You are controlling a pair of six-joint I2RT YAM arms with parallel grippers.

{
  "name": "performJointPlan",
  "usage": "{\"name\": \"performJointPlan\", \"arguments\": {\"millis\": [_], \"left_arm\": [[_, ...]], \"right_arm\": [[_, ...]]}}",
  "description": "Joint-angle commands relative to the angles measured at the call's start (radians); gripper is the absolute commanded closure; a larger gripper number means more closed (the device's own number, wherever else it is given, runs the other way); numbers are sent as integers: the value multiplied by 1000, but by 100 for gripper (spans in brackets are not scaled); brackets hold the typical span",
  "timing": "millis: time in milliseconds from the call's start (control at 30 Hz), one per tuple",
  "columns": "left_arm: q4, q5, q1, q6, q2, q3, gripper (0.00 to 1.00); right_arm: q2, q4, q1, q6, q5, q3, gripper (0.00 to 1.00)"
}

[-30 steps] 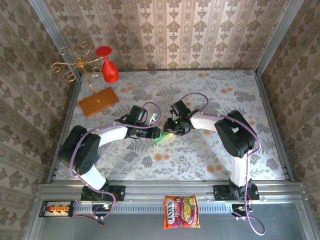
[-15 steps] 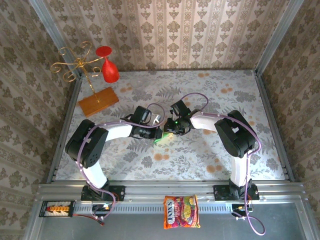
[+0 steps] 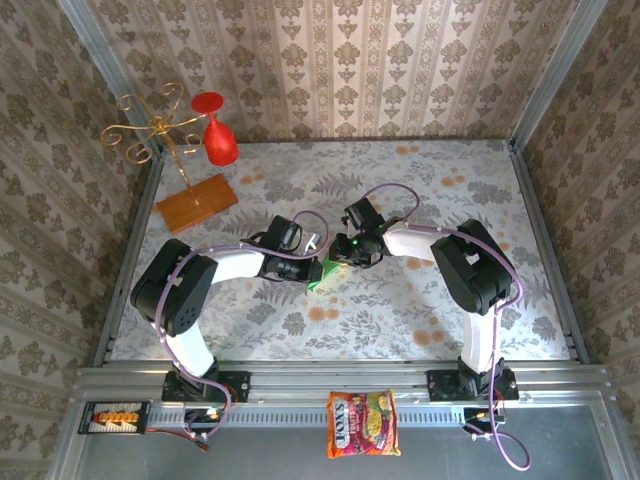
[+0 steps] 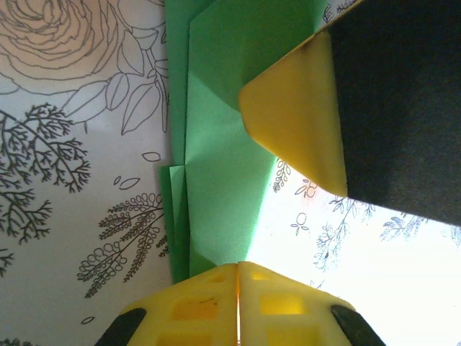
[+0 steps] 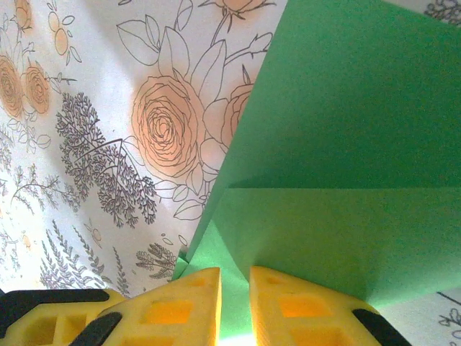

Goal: Fold a paper plane with a square sheet of paper (pick it up from the middle)

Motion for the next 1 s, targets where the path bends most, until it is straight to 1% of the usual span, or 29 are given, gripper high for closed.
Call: {"name": "performJointPlan", "arguments": {"millis": [0,567,967], "left_arm": [[-1,-9,0,-8,5,-17,92],[-6,-15,2,-11,7,-28,93],[-11,-12,2,-12,2,-28,93]], "right_arm": [[-18,-11,-11,-21,7,26,81],[47,-66,-25,-47,43,76,81],[65,-77,-27,-53,56,70,82]]}}
